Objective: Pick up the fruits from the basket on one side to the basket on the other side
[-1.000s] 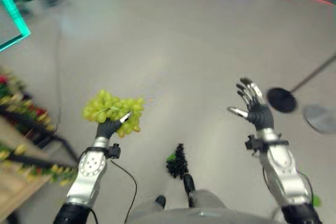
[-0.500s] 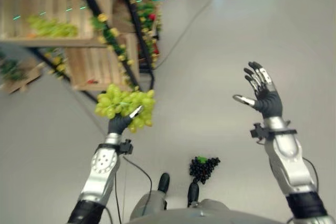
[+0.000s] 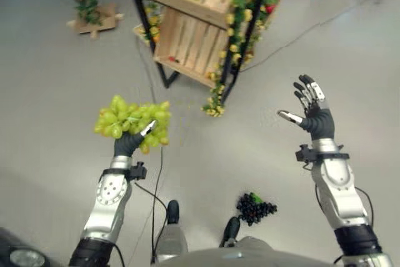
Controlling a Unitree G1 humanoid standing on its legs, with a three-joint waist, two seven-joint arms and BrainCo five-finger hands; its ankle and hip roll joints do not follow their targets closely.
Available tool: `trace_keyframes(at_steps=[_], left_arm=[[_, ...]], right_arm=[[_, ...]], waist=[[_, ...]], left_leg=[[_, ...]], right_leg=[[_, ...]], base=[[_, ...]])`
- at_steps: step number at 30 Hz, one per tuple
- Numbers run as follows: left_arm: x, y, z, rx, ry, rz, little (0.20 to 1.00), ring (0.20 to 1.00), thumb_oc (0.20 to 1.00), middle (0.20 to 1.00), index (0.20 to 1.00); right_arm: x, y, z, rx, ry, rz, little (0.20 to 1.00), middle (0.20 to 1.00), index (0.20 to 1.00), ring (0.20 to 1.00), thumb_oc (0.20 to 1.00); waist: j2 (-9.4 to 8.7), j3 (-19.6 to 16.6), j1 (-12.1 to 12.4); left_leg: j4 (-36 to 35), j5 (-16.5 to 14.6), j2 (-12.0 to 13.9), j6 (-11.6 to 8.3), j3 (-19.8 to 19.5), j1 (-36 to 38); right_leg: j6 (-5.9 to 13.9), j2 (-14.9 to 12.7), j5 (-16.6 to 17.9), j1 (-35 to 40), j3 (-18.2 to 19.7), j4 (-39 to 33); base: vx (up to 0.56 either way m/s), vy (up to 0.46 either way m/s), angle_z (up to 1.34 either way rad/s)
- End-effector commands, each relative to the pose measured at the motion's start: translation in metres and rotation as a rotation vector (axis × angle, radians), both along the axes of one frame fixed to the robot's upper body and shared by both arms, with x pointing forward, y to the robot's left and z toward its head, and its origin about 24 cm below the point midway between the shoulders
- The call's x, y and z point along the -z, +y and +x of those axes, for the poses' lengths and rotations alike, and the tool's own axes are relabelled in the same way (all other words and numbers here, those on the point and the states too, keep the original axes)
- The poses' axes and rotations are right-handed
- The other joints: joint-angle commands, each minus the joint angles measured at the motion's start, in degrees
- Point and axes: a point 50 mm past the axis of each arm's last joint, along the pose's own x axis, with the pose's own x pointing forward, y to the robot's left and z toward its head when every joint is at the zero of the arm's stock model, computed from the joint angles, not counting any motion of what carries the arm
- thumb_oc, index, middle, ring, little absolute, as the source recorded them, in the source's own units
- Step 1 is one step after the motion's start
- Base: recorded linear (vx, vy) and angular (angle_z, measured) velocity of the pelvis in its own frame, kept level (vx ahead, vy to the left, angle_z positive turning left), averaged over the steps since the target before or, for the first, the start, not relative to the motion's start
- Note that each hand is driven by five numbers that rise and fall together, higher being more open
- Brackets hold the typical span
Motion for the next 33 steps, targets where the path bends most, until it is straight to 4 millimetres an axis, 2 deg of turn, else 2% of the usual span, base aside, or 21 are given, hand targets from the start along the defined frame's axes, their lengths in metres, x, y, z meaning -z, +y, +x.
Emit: trace_keyframes(at_steps=[1, 3, 4, 6, 7, 8, 10, 11, 13, 14, 16, 17, 18, 19, 22, 24, 26, 27, 30, 32, 33], left_arm=[[-0.032, 0.006, 0.002, 0.023, -0.151, 0.077, 0.2, 0.2, 0.2, 0.2, 0.2], [-0.036, 0.008, 0.002, 0.023, -0.158, 0.113, 0.2, 0.2, 0.2, 0.2, 0.2], [-0.037, 0.009, 0.002, 0.025, -0.158, 0.129, 0.2, 0.2, 0.2, 0.2, 0.2], [-0.036, 0.011, 0.0, 0.015, -0.157, 0.161, 0.2, 0.2, 0.2, 0.2, 0.2], [-0.035, 0.012, 0.0, 0.013, -0.147, 0.187, 0.2, 0.2, 0.2, 0.2, 0.2], [-0.031, 0.01, 0.0, 0.028, -0.128, 0.189, 0.2, 0.2, 0.2, 0.2, 0.2], [-0.031, 0.01, 0.0, 0.028, -0.129, 0.188, 0.2, 0.2, 0.2, 0.2, 0.2], [-0.031, 0.009, -0.001, 0.028, -0.129, 0.192, 0.2, 0.2, 0.2, 0.2, 0.2], [-0.03, 0.01, -0.002, 0.024, -0.117, 0.191, 0.2, 0.2, 0.2, 0.2, 0.2], [-0.027, 0.01, -0.003, 0.029, -0.106, 0.188, 0.2, 0.2, 0.2, 0.2, 0.2], [-0.023, 0.01, -0.005, 0.027, -0.089, 0.172, 0.2, 0.2, 0.2, 0.2, 0.2], [-0.023, 0.01, -0.005, 0.028, -0.09, 0.172, 0.2, 0.2, 0.2, 0.2, 0.2], [-0.021, 0.01, -0.006, 0.028, -0.083, 0.161, 0.2, 0.2, 0.2, 0.2, 0.2], [-0.021, 0.01, -0.006, 0.03, -0.081, 0.16, 0.2, 0.2, 0.2, 0.2, 0.2], [-0.018, 0.01, -0.008, 0.026, -0.074, 0.154, 0.2, 0.2, 0.2, 0.2, 0.2], [-0.014, 0.009, -0.008, 0.03, -0.056, 0.141, 0.2, 0.2, 0.2, 0.2, 0.2], [-0.014, 0.004, -0.006, 0.043, -0.063, 0.123, 0.2, 0.2, 0.2, 0.2, 0.2], [-0.013, 0.002, -0.005, 0.05, -0.06, 0.116, 0.2, 0.2, 0.2, 0.2, 0.2], [-0.009, -0.007, -0.002, 0.072, -0.055, 0.058, 0.2, 0.2, 0.2, 0.2, 0.2], [-0.008, -0.008, -0.001, 0.075, -0.051, 0.038, 0.2, 0.2, 0.2, 0.2, 0.2], [-0.009, -0.008, 0.0, 0.081, -0.052, 0.04, 0.2, 0.2, 0.2, 0.2, 0.2]], right_arm=[[-0.013, -0.005, -0.005, 0.01, -0.065, -0.035, 1.0, 1.0, 1.0, 1.0, 1.0], [-0.01, -0.004, -0.004, 0.02, -0.052, -0.03, 1.0, 1.0, 1.0, 1.0, 1.0], [-0.009, -0.004, -0.004, 0.022, -0.045, -0.044, 1.0, 1.0, 1.0, 1.0, 1.0], [-0.008, 0.0, -0.002, 0.011, -0.043, -0.041, 1.0, 1.0, 1.0, 1.0, 1.0], [-0.008, 0.0, -0.002, 0.017, -0.045, -0.045, 1.0, 1.0, 1.0, 1.0, 1.0], [-0.004, -0.002, -0.005, 0.01, -0.024, -0.06, 1.0, 1.0, 1.0, 1.0, 1.0], [-0.004, -0.002, -0.005, 0.01, -0.024, -0.06, 1.0, 1.0, 1.0, 1.0, 1.0], [0.0, -0.007, -0.009, 0.02, -0.013, -0.034, 1.0, 1.0, 1.0, 1.0, 1.0], [0.001, -0.009, -0.011, 0.03, -0.008, -0.016, 1.0, 1.0, 1.0, 1.0, 1.0], [0.004, -0.011, -0.012, 0.044, 0.004, -0.009, 1.0, 1.0, 1.0, 1.0, 1.0], [0.009, -0.016, -0.014, 0.073, 0.027, -0.004, 1.0, 1.0, 1.0, 1.0, 1.0], [0.009, -0.016, -0.014, 0.074, 0.027, -0.004, 1.0, 1.0, 1.0, 1.0, 1.0], [0.011, -0.017, -0.017, 0.082, 0.03, 0.001, 1.0, 1.0, 1.0, 1.0, 1.0], [0.011, -0.017, -0.017, 0.081, 0.029, 0.002, 1.0, 1.0, 1.0, 1.0, 1.0], [0.014, -0.019, -0.019, 0.103, 0.049, -0.029, 1.0, 1.0, 1.0, 1.0, 1.0], [0.02, -0.021, -0.021, 0.116, 0.078, -0.043, 1.0, 1.0, 1.0, 1.0, 1.0], [0.021, -0.025, -0.024, 0.125, 0.083, -0.061, 1.0, 1.0, 1.0, 1.0, 1.0], [0.022, -0.026, -0.025, 0.127, 0.087, -0.049, 1.0, 1.0, 1.0, 1.0, 1.0], [0.022, -0.03, -0.026, 0.134, 0.092, -0.074, 1.0, 1.0, 1.0, 1.0, 1.0], [0.02, -0.031, -0.026, 0.12, 0.081, -0.06, 1.0, 1.0, 1.0, 1.0, 1.0], [0.017, -0.031, -0.025, 0.117, 0.073, -0.061, 1.0, 1.0, 1.0, 1.0, 1.0]], waist=[[-1.46, -5.63, 0.63], [-2.45, -5.91, 0.87], [-2.5, -6.21, 0.45], [-1.3, -6.01, 0.03], [-0.51, -5.96, -0.83], [1.01, -6.08, -2.99], [1.1, -6.19, -2.91], [2.27, -5.58, -4.19], [2.59, -5.36, -4.45], [2.67, -5.16, -4.96], [2.43, -4.78, -6.46], [2.4, -4.79, -6.45], [2.16, -4.42, -7.52], [2.13, -4.22, -7.68], [1.99, -4.26, -8.08], [1.26, -5.03, -8.29], [1.29, -5.57, -9.44], [1.39, -6.19, -9.95], [1.89, -6.64, -10.01], [0.75, -6.44, -10.06], [-0.22, -6.16, -9.93]], left_leg=[[3.99, -0.95, 2.71, -0.73, -1.06, -4.73], [7.49, -4.19, -1.08, 1.48, -1.1, -5.77], [8.09, -5.68, -3.4, 3.0, -2.0, -5.44], [7.08, -6.89, -6.27, 5.14, -2.98, -3.59], [6.55, -7.06, -7.64, 6.03, -3.51, -2.79], [3.48, -6.7, -9.08, 7.07, -6.57, 0.57], [3.21, -6.45, -8.96, 7.01, -6.51, 0.52], [1.09, -6.42, -9.3, 7.24, -8.49, 3.37], [0.06, -6.94, -9.35, 6.79, -9.43, 5.19], [-0.31, -7.29, -9.24, 6.51, -10.37, 6.19], [-0.8, -8.54, -9.72, 6.21, -11.81, 8.61], [-0.82, -8.36, -9.78, 6.24, -11.79, 8.51], [-1.22, -9.37, -9.78, 5.98, -12.93, 10.45], [-1.21, -9.82, -9.7, 5.82, -13.15, 11.05], [-0.62, -11.92, -9.87, 5.53, -13.43, 13.62], [0.98, -14.08, -10.28, 5.34, -14.08, 15.75], [4.39, -15.46, -9.81, 4.27, -14.06, 17.01], [6.71, -14.85, -8.9, 3.3, -13.8, 17.31], [18.85, -6.52, -7.7, -3.02, -12.74, 13.94], [29.25, 0.02, -6.29, -6.03, -10.19, 10.1], [32.87, 1.71, -6.13, -6.33, -8.9, 7.69]], right_leg=[[6.32, -8.36, -5.05, 5.25, -5.79, 6.25], [7.4, -12.79, -0.33, 4.22, -4.86, 11.23], [7.84, -15.0, 2.96, 3.49, -2.76, 14.55], [7.02, -16.56, 5.23, -0.32, 1.91, 21.36], [6.79, -14.66, 5.93, -1.29, 4.85, 23.86], [4.66, -6.42, -0.47, -6.18, 12.31, 28.02], [4.54, -6.31, -0.38, -6.41, 12.36, 28.06], [3.48, -2.96, -4.38, -11.77, 10.46, 28.27], [3.04, -4.24, -5.31, -13.25, 7.18, 23.71], [3.08, -3.97, -4.59, -13.38, 6.98, 19.33], [4.38, -1.43, -2.03, -15.89, 11.57, 10.27], [4.39, -1.44, -1.61, -15.8, 11.57, 9.83], [6.02, -1.36, 1.94, -17.77, 13.7, 3.59], [6.56, -2.18, 3.04, -18.82, 13.47, 1.5], [7.29, -3.55, 4.81, -19.24, 10.22, 0.68], [6.59, -3.67, 4.79, -17.97, 8.03, 2.5], [6.14, -3.48, 5.73, -16.4, 8.98, 3.48], [5.34, -2.52, 5.03, -15.64, 8.88, 4.18], [3.37, 0.12, 3.29, -10.45, 7.77, 4.29], [1.62, 1.46, 2.24, -6.55, 8.04, 2.14], [0.9, 1.45, 1.36, -5.21, 8.56, 1.51]], base=[[0.31, 0.471, 0.22], [0.35, 0.537, -0.04], [0.36, 0.566, 0.05], [0.34, 0.565, 0.26], [0.52, 0.657, 0.4], [0.4, 0.465, 0.36], [0.25, 0.232, 0.71], [0.34, 0.235, 0.67], [0.38, 0.172, 0.03], [0.36, 0.029, 0.36], [0.34, 0.001, 0.69], [0.38, -0.028, 0.47], [0.36, -0.058, 0.49], [0.49, -0.088, 0.79], [0.36, -0.098, 0.81], [0.39, -0.171, 0.63], [0.42, -0.222, 0.59], [0.42, -0.277, 0.58], [0.34, -0.273, 0.33], [0.3, -0.354, -0.58], [0.32, -0.453, -0.67]])
